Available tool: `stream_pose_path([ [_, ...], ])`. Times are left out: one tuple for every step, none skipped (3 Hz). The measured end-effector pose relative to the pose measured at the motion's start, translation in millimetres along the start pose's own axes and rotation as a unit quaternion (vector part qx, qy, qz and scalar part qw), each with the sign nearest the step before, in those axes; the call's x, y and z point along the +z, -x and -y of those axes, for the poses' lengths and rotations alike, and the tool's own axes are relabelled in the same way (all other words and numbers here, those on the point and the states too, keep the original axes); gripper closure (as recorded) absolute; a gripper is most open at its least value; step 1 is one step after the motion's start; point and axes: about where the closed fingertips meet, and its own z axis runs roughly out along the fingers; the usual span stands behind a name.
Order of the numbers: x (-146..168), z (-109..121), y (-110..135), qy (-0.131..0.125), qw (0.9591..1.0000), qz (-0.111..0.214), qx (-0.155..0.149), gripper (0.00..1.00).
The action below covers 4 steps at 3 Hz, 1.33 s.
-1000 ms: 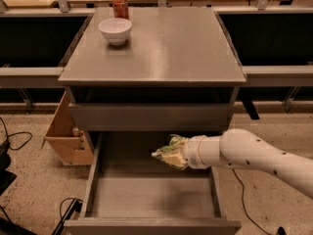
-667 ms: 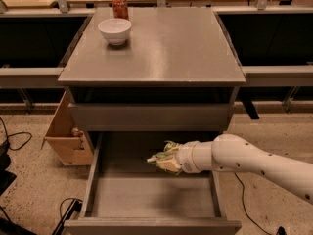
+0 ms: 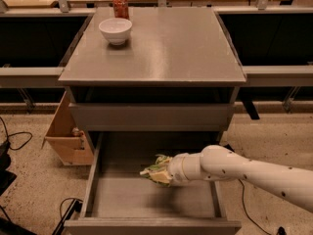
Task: Place green jalapeno chip bag into middle drawer
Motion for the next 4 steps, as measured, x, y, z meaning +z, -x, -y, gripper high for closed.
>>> stream_pose_path([
  [31.5,-7.6,-15.3,0.024,0.9997,0.001,0.004,1.00],
  [57.6,-17.8,-27.2,0.046,0.9989,-0.003,0.002,1.00],
  [73.5,-24.4,-33.2,0.052,0.9986,-0.002,-0.009,1.00],
  [86.5,-27.2,-37.7,0.043,0.9987,-0.016,-0.024,1.00],
])
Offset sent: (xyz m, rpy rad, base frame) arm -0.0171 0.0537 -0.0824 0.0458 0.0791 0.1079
